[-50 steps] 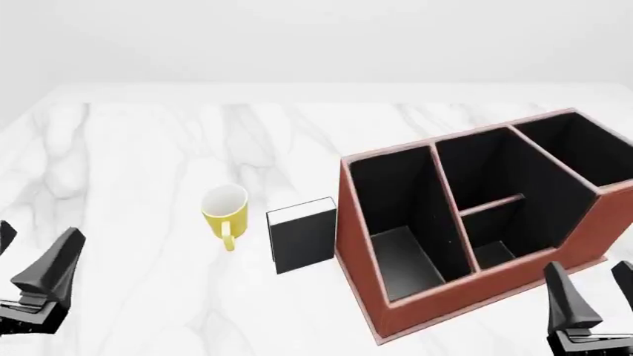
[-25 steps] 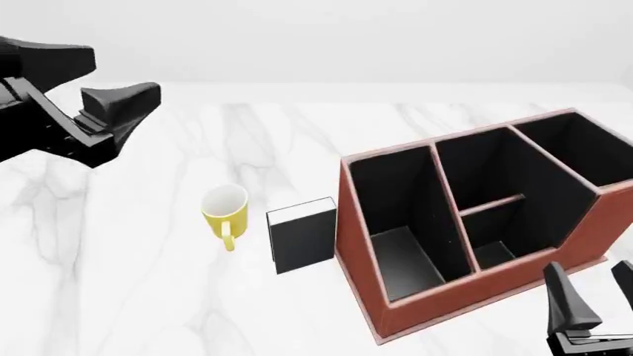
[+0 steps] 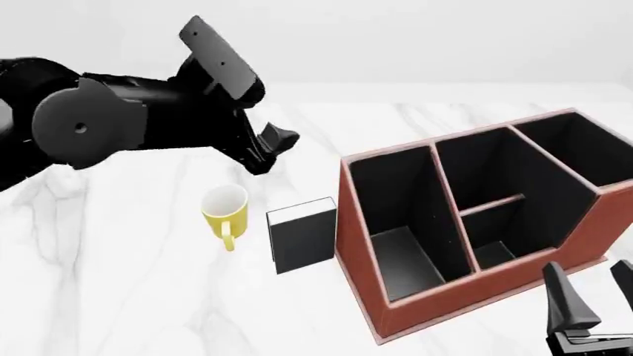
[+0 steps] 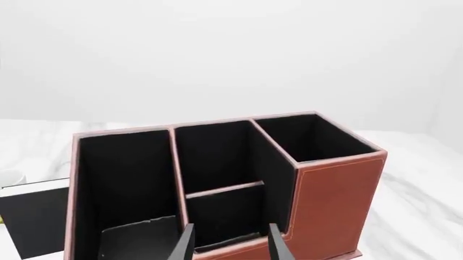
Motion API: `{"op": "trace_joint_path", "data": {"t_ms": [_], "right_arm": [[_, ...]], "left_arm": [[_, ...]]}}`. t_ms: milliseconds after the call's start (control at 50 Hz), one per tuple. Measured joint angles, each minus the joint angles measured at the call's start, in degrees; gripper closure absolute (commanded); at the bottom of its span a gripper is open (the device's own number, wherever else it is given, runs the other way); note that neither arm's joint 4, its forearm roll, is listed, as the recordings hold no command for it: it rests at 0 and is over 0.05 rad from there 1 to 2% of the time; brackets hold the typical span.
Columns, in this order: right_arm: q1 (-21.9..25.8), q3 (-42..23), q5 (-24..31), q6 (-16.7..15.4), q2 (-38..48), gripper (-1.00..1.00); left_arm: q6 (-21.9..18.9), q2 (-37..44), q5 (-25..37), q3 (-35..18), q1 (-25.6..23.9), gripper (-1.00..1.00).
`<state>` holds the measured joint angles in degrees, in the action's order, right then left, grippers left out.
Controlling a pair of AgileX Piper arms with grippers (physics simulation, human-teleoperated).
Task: Pick up the book and place it in the back compartment of the caddy.
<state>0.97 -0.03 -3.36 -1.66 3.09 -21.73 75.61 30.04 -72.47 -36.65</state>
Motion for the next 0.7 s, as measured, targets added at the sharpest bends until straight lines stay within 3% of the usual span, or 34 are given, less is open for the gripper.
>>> {"op": "trace_joint_path", "data": {"t_ms": [260,700], "right_arm": [[0.08,0.00,-0.22,-0.07,0.27,-1.00],[0.16,0.00,1.04,-0.35,-1.13,-1.00]], "left_arm": [[-1.90,10.05,0.74,-1.61,-2.65,-1.00],[-4.02,15.27,1.65,-1.68,-2.87,-1.00]]}}
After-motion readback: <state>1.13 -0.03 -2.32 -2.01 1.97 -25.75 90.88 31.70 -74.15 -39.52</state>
